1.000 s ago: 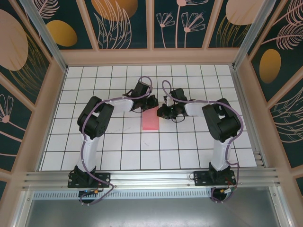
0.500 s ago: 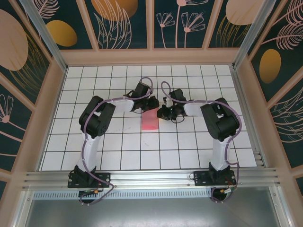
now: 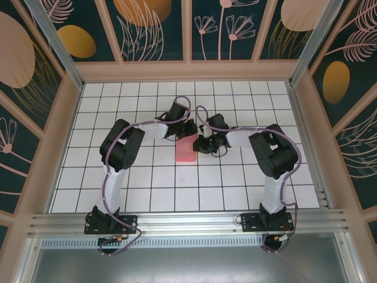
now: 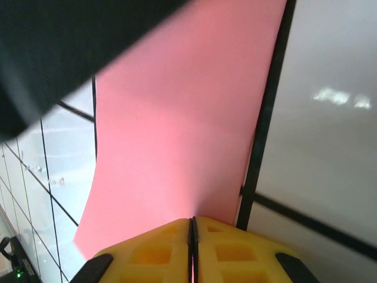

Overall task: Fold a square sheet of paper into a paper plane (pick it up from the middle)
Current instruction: Fold the square sheet of paper in half at the center of the table.

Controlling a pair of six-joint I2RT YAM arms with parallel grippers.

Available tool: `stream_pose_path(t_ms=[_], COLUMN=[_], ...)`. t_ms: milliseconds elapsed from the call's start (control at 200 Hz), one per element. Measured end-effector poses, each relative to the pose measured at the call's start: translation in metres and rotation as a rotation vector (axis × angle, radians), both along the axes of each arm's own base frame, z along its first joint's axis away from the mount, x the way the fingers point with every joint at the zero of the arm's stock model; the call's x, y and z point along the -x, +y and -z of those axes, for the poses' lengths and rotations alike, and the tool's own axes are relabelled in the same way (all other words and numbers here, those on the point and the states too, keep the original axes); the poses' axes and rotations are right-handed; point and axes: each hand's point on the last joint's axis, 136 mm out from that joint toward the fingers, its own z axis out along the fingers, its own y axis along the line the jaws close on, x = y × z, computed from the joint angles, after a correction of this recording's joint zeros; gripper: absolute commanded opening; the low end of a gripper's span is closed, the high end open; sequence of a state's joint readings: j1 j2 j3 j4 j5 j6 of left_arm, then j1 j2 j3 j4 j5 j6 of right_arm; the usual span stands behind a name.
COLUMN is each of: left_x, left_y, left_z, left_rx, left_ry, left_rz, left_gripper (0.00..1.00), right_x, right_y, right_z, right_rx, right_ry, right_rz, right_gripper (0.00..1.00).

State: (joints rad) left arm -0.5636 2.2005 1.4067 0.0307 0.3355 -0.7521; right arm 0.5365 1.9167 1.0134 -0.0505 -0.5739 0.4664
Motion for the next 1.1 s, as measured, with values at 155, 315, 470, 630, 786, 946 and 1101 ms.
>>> stream_pose_path(t_ms=[155, 315, 470, 630, 786, 946, 1101], left_x=[0.000, 0.000, -0.001, 0.001, 0.016, 0.027, 0.045], left_y=[0.000, 0.000, 0.000, 0.001, 0.005, 0.013, 0.029], left_z=[0.000, 0.000, 0.000, -0.004, -0.031, -0.076, -0.071], left_rx=[-0.001, -0.002, -0.002, 0.011, 0.074, 0.138, 0.126], left_ry=[-0.001, -0.002, -0.006, -0.016, -0.036, -0.109, -0.089], left_rz=[-0.002, -0.002, -0.005, 0.001, 0.015, -0.004, -0.043], left_gripper=[0.09, 0.09, 0.10, 0.15, 0.18, 0.13, 0.09], right_x=[0.020, 0.041, 0.060, 0.056, 0.017, -0.024, -0.051], right_y=[-0.001, 0.000, -0.004, -0.009, -0.026, -0.045, -0.030], right_z=[0.000, 0.001, 0.001, -0.030, -0.075, -0.080, -0.068], right_rx=[0.005, 0.006, 0.009, -0.029, -0.096, -0.080, -0.072], right_ry=[0.016, 0.033, 0.051, -0.013, -0.160, -0.203, -0.190], right_rz=[-0.015, -0.030, -0.037, -0.013, 0.079, 0.171, 0.156], right_gripper=[0.13, 0.13, 0.13, 0.15, 0.16, 0.15, 0.15])
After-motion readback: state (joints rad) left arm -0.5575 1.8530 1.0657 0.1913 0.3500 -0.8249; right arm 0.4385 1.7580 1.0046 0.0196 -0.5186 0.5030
